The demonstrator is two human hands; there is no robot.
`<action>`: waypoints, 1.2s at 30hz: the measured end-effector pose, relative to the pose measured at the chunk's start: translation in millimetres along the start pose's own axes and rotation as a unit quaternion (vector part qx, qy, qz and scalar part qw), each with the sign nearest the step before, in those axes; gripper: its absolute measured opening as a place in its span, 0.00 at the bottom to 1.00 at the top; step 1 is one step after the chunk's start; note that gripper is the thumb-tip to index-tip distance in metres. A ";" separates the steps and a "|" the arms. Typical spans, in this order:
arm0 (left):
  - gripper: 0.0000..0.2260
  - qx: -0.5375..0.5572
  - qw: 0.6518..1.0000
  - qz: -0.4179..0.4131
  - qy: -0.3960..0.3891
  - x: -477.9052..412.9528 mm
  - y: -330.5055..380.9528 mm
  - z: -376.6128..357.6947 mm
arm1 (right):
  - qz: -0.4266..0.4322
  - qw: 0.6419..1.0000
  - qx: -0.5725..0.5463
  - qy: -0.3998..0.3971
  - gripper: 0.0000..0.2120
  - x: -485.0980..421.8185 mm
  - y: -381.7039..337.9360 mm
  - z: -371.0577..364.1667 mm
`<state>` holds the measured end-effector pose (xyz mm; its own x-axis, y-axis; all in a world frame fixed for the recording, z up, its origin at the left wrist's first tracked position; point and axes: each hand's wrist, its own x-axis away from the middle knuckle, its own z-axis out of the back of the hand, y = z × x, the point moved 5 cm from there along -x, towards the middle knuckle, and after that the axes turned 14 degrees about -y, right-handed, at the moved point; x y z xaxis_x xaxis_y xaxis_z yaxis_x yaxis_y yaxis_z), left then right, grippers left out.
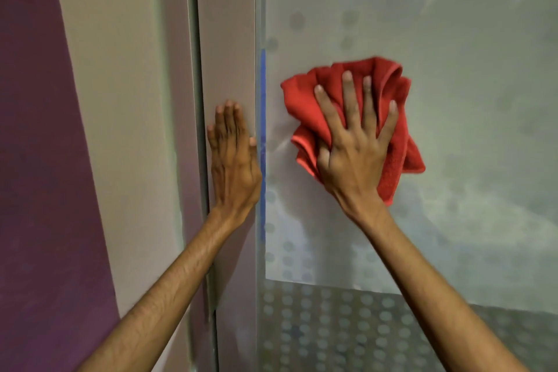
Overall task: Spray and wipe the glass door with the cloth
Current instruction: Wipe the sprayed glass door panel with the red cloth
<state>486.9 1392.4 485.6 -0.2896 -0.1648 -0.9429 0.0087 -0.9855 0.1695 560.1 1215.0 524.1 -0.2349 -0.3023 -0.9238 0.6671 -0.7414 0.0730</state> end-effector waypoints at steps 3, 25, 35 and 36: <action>0.24 -0.001 1.000 -0.015 -0.008 8.6 10.4 -3.3 | -0.010 1.000 0.001 -0.023 0.31 46.8 2.1 -15.7; 0.24 -0.042 0.996 -0.080 -0.010 -75.9 88.6 -13.3 | -0.059 0.997 0.026 0.039 0.29 -100.5 77.8 60.0; 0.24 -0.052 0.998 -0.041 -0.010 -56.1 113.3 -36.1 | -0.084 0.996 0.020 -0.009 0.37 103.7 98.6 -4.7; 0.24 -0.054 0.997 -0.046 -0.012 -56.5 118.5 -37.4 | -0.073 0.997 0.028 -0.018 0.37 113.4 105.7 -4.7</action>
<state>540.1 1283.4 548.3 -0.3172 -0.0741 -0.9454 0.0840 -0.9952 0.0498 607.3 1105.2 425.4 -0.3528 -0.2092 -0.9120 0.5841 -0.8107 -0.0401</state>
